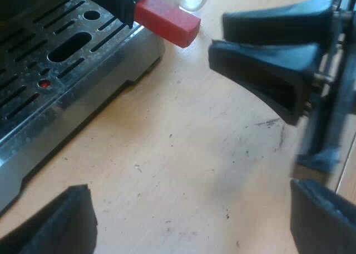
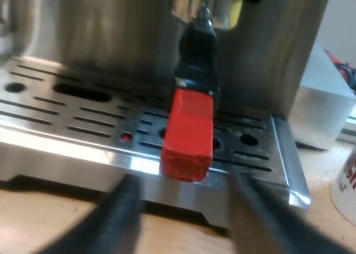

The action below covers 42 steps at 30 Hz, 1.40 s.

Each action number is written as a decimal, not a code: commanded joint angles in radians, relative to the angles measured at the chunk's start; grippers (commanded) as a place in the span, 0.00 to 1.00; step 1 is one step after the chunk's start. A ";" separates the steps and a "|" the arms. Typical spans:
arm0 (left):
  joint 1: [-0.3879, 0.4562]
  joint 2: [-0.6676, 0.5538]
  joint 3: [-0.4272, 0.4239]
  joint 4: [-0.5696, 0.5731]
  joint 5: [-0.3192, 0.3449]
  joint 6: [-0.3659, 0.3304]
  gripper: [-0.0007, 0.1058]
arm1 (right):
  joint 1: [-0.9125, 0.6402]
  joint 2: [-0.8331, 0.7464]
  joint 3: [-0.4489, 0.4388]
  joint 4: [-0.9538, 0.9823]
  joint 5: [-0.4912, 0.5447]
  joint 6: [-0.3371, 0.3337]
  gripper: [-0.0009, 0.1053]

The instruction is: Grind coffee beans and then tamp

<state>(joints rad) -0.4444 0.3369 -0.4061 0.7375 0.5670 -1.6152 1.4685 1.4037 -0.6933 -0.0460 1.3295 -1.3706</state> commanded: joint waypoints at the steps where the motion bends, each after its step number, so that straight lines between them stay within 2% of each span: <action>1: -0.005 -0.002 -0.003 -0.003 0.012 0.011 0.70 | 0.003 -0.056 -0.004 0.066 -0.009 -0.006 0.62; 3: -0.005 -0.004 -0.003 -0.003 0.012 0.013 0.70 | 0.003 -0.101 -0.004 0.105 -0.040 -0.006 0.65; 10: -0.005 -0.089 -0.022 0.004 0.012 0.021 0.70 | 0.000 -0.264 -0.010 0.215 -0.206 0.012 0.64; 14: -0.005 -0.134 -0.022 0.004 0.012 0.021 0.70 | 0.000 -0.301 -0.065 0.314 -0.229 0.041 0.64; 17: -0.005 -0.142 -0.022 -0.002 0.012 0.021 0.70 | -0.034 -0.302 -0.151 0.461 -0.307 0.124 0.64; 19: -0.005 -0.142 -0.022 -0.003 0.012 0.025 0.70 | -0.086 -0.302 -0.212 0.601 -0.401 0.236 0.64; 20: -0.005 -0.142 -0.022 -0.003 0.012 0.027 0.70 | -0.109 -0.302 -0.228 0.626 -0.418 0.269 0.64; 21: -0.005 -0.142 -0.022 -0.003 0.012 0.027 0.70 | -0.140 -0.300 -0.259 0.702 -0.472 0.339 0.64; 23: -0.005 -0.142 -0.022 -0.003 0.012 0.027 0.70 | -0.190 -0.299 -0.295 0.797 -0.554 0.414 0.64; 24: -0.005 -0.142 -0.022 -0.003 0.012 0.027 0.70 | -0.225 -0.299 -0.314 0.832 -0.626 0.434 0.64; 28: -0.005 -0.142 -0.022 -0.003 0.012 0.027 0.70 | -0.300 -0.290 -0.352 0.848 -0.754 0.434 0.64; 35: -0.005 -0.142 -0.022 -0.003 0.012 0.027 0.70 | -0.327 -0.240 -0.401 0.856 -0.822 0.431 0.64; 39: -0.005 -0.142 -0.022 0.001 0.012 0.027 0.70 | -0.383 -0.158 -0.429 0.859 -0.932 0.390 0.64; 42: -0.005 -0.142 -0.022 0.004 0.012 0.027 0.70 | -0.409 -0.132 -0.429 0.846 -0.938 0.331 0.64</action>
<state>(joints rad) -0.4444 0.1996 -0.4189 0.7475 0.5670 -1.5940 1.0755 1.2627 -1.1155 0.8048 0.4061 -1.0022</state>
